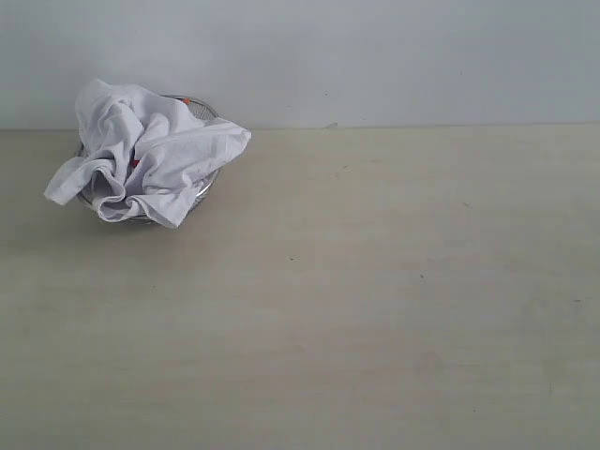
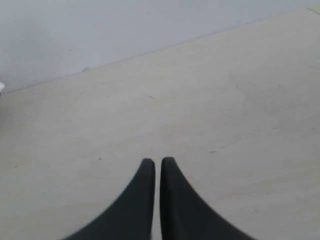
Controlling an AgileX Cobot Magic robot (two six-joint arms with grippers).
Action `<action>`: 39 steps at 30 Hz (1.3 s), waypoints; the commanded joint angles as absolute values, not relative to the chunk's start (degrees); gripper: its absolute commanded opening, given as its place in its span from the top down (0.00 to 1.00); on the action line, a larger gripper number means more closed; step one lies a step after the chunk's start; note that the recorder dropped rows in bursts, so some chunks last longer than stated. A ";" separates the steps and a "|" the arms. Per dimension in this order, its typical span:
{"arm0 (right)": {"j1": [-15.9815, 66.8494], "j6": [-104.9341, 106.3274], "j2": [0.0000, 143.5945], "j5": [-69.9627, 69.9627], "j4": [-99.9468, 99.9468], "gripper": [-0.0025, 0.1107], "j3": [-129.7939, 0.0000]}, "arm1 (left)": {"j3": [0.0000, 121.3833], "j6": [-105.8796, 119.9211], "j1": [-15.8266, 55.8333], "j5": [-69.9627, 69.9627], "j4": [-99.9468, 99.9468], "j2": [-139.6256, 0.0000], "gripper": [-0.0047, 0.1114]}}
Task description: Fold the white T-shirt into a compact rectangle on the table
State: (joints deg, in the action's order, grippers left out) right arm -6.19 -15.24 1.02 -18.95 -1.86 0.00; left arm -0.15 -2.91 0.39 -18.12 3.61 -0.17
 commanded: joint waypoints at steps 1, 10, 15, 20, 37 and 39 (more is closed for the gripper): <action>-6.25 -14.95 0.70 -18.64 -1.81 0.98 0.00 | 0.00 -3.42 0.63 -17.52 2.22 0.00 0.92; -6.25 -14.95 0.70 -18.64 -1.81 0.98 0.00 | 10.50 -6.50 0.63 -17.37 2.48 0.00 0.92; -6.25 -14.95 0.70 -18.64 -1.81 0.98 0.00 | 17.28 -10.30 0.63 -16.27 4.58 0.00 0.92; -6.25 -14.94 0.70 -18.64 -1.81 0.98 0.00 | 19.53 -10.74 0.63 -15.86 6.44 0.00 0.92; -6.25 -15.05 0.70 -18.42 -1.81 0.98 0.00 | 34.20 -18.39 0.63 -16.14 7.73 -21.23 0.92; -6.25 -15.05 0.70 -18.42 -1.81 0.98 0.00 | 41.48 -15.80 0.63 -18.53 7.75 -31.39 0.92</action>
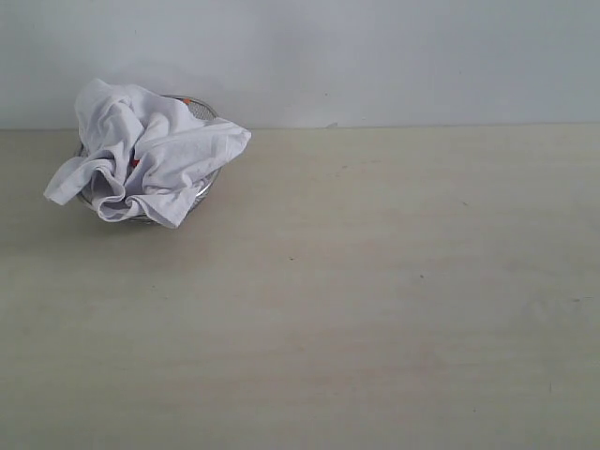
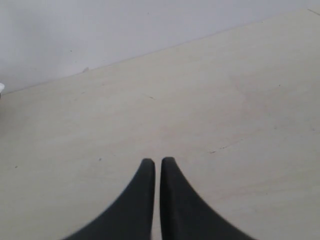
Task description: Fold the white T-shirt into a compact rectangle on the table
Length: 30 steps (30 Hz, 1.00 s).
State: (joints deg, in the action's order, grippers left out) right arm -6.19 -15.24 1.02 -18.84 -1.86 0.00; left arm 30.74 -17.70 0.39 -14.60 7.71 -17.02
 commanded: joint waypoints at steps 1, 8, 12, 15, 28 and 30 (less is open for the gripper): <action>-6.25 -15.05 0.70 -18.42 -1.81 0.98 0.00 | 44.63 -15.80 0.63 -19.39 7.75 -36.63 0.92; -6.25 -15.05 0.70 -18.42 -1.81 0.98 0.00 | 72.44 -12.11 -0.61 -28.90 8.14 -67.82 0.92; -6.25 -14.93 0.70 -18.43 -1.81 0.98 0.00 | 85.81 -6.01 -2.61 -37.90 8.14 -82.60 0.92; -6.25 -14.93 0.70 -18.43 -1.81 0.98 0.00 | 92.83 -4.73 -3.47 -41.45 8.37 -90.99 0.86; -6.25 -14.93 0.70 -18.43 -1.81 0.98 0.00 | 105.91 0.90 -3.92 -41.46 8.22 -119.34 0.43; -6.25 -14.93 0.70 -18.43 -1.81 0.98 0.00 | 108.06 1.12 -3.77 -43.12 9.56 -122.08 0.43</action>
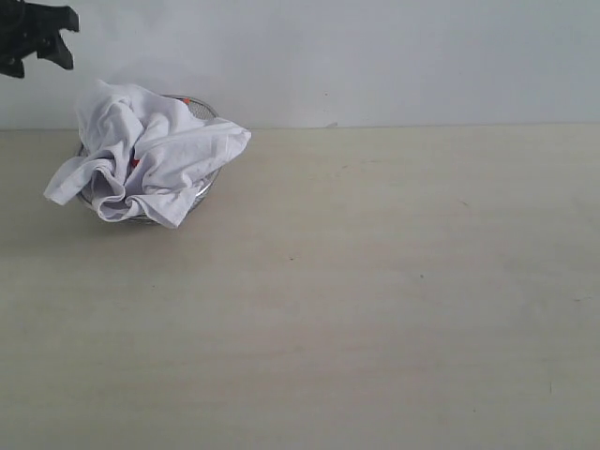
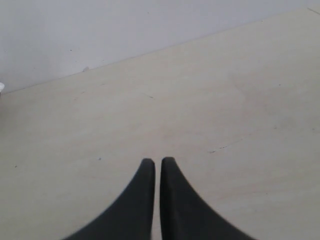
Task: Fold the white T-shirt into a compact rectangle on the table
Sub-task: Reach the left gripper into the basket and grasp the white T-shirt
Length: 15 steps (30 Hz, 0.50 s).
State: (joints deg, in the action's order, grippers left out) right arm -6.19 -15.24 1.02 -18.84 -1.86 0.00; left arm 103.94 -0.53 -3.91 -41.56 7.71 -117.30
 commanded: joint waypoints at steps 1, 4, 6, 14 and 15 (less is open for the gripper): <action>-6.25 -14.93 0.70 -18.43 -1.81 0.98 0.00 | 109.07 1.67 -3.39 -43.88 9.70 -123.39 0.43; -6.25 -14.93 0.70 -18.43 -1.81 0.98 0.00 | 110.79 4.82 -2.31 -44.58 10.91 -126.07 0.43; -6.25 -14.93 0.70 -18.43 -1.81 0.98 0.00 | 111.58 5.31 -1.59 -44.58 13.25 -126.74 0.43; -6.25 -14.93 0.70 -18.43 -1.81 0.98 0.00 | 111.98 5.59 0.29 -43.37 15.89 -127.52 0.35; -6.25 -14.93 0.70 -18.43 -1.81 0.98 0.00 | 111.98 5.59 0.32 -43.55 15.89 -127.67 0.34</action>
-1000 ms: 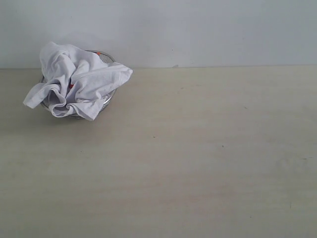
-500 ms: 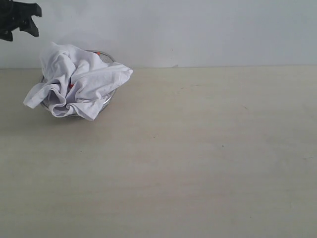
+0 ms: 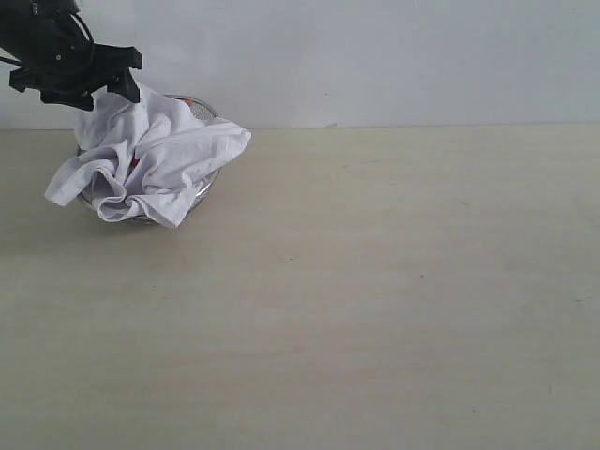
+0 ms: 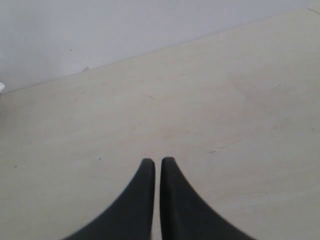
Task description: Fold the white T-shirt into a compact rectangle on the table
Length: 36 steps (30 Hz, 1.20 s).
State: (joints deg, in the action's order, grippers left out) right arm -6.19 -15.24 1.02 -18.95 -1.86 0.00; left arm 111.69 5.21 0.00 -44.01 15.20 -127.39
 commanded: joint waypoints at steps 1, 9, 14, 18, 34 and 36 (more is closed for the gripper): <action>-6.25 -14.93 0.70 -18.43 -1.81 0.98 0.00 | 111.98 5.59 0.53 -43.68 16.00 -127.91 0.34; -6.25 -14.93 0.70 -18.43 -1.81 0.98 0.00 | 111.98 5.59 0.54 -44.91 16.02 -130.95 0.34; -6.25 -14.93 0.70 -18.43 -1.81 0.98 0.00 | 111.98 5.59 0.54 -43.30 15.48 -132.10 0.41; -6.25 -14.93 0.70 -18.43 -1.81 0.98 0.00 | 111.98 5.59 0.54 -41.84 15.60 -131.99 0.70; -6.25 -15.00 0.70 -18.57 -1.81 0.98 0.00 | 117.38 12.02 0.54 -44.99 24.96 -123.11 0.92; -6.25 -15.00 0.70 -18.57 -1.81 0.98 0.00 | 117.38 15.87 0.54 -45.26 29.13 -120.66 0.92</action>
